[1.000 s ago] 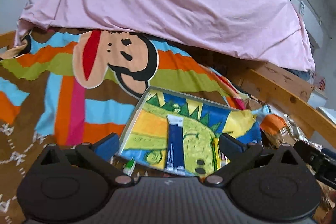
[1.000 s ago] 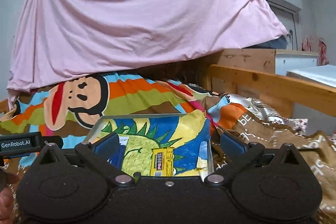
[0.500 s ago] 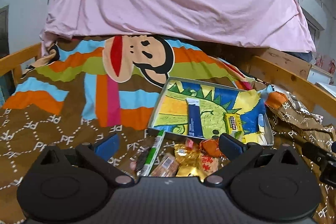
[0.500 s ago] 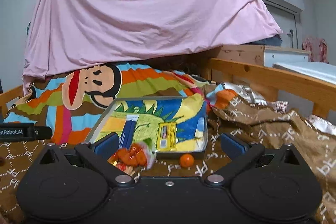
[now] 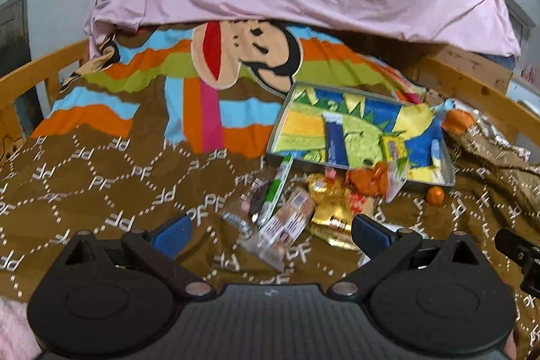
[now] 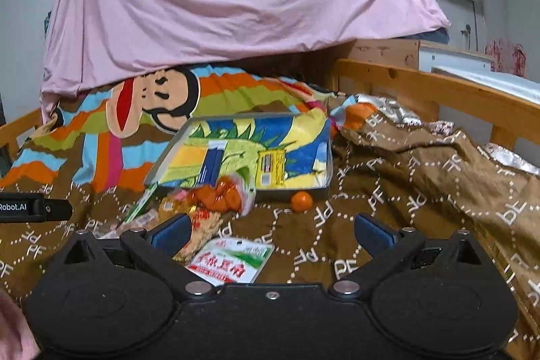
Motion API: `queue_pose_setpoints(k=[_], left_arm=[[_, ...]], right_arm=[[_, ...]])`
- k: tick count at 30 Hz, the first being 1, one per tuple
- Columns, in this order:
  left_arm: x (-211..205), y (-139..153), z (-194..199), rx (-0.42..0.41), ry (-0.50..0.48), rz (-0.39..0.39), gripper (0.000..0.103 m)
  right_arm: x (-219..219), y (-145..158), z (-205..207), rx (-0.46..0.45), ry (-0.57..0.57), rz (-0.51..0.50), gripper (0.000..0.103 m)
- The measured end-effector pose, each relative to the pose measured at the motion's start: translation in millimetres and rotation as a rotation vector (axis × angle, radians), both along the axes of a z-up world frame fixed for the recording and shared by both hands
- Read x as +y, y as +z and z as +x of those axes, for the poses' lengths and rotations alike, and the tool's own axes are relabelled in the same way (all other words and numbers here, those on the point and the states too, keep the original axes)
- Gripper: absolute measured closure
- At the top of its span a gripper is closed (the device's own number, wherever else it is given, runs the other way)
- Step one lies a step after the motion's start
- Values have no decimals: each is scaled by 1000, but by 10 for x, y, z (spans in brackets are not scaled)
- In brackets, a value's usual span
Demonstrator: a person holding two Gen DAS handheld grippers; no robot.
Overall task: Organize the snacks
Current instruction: 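Grasp the green spicy bean bag with the right tool while the left tool grasps the brown wrapped bar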
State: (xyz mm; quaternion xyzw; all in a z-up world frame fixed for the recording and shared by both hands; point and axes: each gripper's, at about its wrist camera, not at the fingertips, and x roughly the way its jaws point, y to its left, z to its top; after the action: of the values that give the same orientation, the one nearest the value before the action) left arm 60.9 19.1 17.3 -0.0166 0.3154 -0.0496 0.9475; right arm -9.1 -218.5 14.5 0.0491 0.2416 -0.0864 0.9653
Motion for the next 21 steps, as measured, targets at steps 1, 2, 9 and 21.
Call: queue_pose_setpoints(k=[1,2,9,21], left_arm=[[3,-11,0,12,5,5,0],[7,-26,-1,23,9,10,0],[55,-117,94,111,52,21,0],[265,-162,384,288,49,-45,0]], right_arm=[[6,-16,5,10,5,1,1],[13,-31,16,22,10,2,1],[48,-145,124,101,45,23,1],[119,-328,253,220,110,69,1]])
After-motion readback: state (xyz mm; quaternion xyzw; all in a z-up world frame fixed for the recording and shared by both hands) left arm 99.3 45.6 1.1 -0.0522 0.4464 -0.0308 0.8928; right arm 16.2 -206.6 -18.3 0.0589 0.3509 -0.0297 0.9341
